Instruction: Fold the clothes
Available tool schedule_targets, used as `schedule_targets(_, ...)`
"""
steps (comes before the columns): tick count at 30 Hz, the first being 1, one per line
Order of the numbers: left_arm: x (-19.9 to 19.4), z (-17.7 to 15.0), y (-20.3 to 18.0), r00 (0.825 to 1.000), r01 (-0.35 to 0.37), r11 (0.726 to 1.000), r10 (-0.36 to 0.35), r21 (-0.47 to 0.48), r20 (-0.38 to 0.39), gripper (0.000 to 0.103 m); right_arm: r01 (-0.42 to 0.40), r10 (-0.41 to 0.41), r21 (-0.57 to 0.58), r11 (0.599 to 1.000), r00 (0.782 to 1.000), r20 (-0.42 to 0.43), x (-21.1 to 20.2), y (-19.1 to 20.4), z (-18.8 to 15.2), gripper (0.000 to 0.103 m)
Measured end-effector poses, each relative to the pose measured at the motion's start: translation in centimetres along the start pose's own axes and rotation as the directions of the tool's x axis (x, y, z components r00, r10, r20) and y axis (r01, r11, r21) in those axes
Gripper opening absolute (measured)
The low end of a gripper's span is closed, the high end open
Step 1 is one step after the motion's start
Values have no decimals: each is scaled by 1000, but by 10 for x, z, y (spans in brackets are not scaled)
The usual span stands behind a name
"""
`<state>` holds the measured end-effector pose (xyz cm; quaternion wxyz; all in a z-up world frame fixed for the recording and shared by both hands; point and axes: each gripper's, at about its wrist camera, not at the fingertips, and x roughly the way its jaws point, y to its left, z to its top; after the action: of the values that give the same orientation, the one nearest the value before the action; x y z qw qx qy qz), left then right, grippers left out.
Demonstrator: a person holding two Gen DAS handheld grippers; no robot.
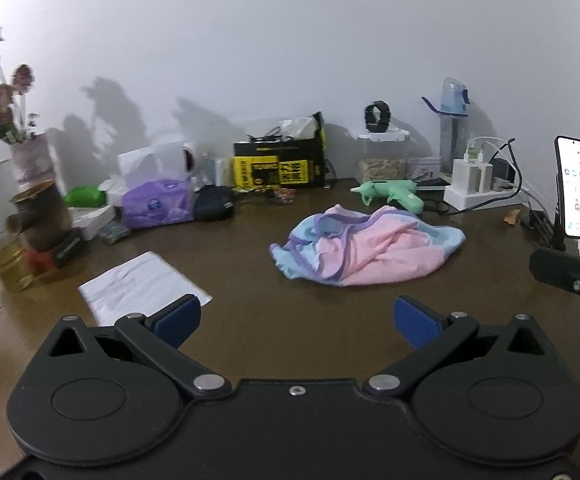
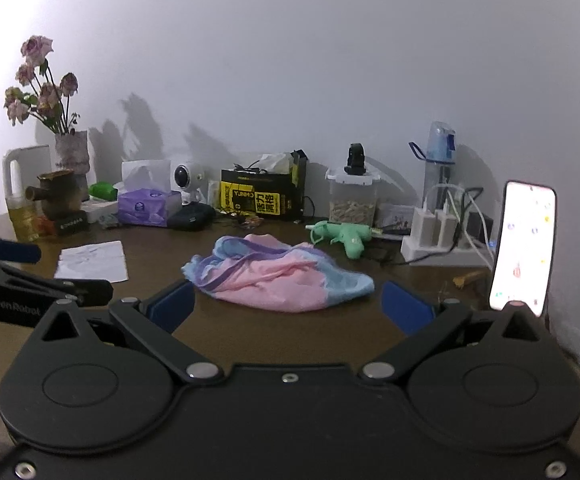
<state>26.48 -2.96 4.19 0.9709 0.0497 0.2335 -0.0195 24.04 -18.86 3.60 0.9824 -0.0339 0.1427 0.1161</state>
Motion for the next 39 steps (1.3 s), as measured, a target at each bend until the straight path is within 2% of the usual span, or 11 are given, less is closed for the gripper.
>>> schedule_targets(5, 42, 16, 0, 1000, 5, 1000, -4, 14, -2, 103, -8, 7, -86, 996, 1000, -9, 44, -11, 16, 103)
schedule_targets(10, 96, 19, 12, 998, 34, 998, -36, -47, -51, 103, -63, 55, -153, 986, 997, -56, 116, -22, 28, 103)
schedule_targets(15, 122, 9, 31, 993, 90, 989, -98, -114, -63, 103, -139, 117, -162, 977, 984, -134, 204, -35, 38, 102)
schedule_targets(19, 134, 3, 42, 988, 127, 980, -139, -155, -71, 103, -178, 154, -102, 979, 967, -204, 266, -47, 47, 101)
schedule_targets(21, 132, 3, 43, 989, 114, 980, -128, -161, -75, 103, -194, 175, -64, 979, 957, -230, 287, -50, 47, 94)
schedule_targets(23, 125, 3, 41, 994, 91, 986, -99, -140, -49, 103, -205, 190, -25, 978, 941, -280, 307, -52, 44, 71)
schedule_targets(25, 121, 3, 39, 996, 85, 989, -87, -121, -13, 103, -197, 190, 13, 980, 918, -347, 324, -55, 38, 62)
schedule_targets(26, 121, 4, 37, 996, 83, 990, -84, -111, -3, 103, -192, 190, 33, 981, 905, -380, 333, -57, 35, 45)
schedule_targets(29, 126, 2, 36, 995, 97, 989, -98, -108, -3, 103, -209, 218, 67, 976, 885, -412, 333, -61, 29, 11)
schedule_targets(33, 127, 5, 34, 993, 115, 988, -114, -102, 13, 103, -245, 241, 37, 969, 892, -381, 293, -50, 24, 9)
schedule_targets(39, 128, 4, 35, 996, 93, 992, -91, -82, 25, 103, -326, 277, -61, 943, 874, -399, 213, -27, -1, 12)
